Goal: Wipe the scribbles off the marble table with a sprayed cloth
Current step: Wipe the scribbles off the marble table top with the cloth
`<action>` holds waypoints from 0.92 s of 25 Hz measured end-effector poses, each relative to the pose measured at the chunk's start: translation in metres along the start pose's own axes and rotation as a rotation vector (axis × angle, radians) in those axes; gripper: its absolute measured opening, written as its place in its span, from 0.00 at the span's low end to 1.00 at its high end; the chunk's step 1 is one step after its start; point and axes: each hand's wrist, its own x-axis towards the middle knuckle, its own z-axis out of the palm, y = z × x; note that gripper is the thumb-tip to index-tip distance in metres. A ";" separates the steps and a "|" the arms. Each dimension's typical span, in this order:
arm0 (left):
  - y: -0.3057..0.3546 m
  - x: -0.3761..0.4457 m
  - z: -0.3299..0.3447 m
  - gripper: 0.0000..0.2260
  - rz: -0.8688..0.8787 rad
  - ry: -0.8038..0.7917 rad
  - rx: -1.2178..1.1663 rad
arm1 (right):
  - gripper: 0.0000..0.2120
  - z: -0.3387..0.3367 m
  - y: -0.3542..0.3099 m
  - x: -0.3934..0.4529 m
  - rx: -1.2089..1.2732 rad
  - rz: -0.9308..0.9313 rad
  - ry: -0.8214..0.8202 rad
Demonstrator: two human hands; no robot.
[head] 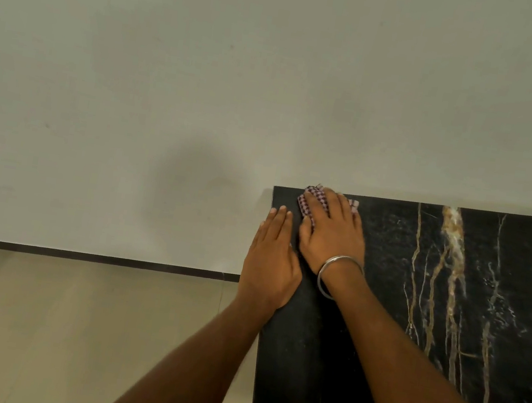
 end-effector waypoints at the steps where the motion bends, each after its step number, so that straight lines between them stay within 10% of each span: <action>1: 0.001 -0.002 -0.001 0.28 -0.004 -0.003 -0.008 | 0.25 -0.001 0.006 0.002 0.000 0.027 0.015; 23: -0.002 -0.008 -0.003 0.20 -0.295 0.099 -0.497 | 0.24 0.008 -0.032 0.030 0.035 -0.088 -0.022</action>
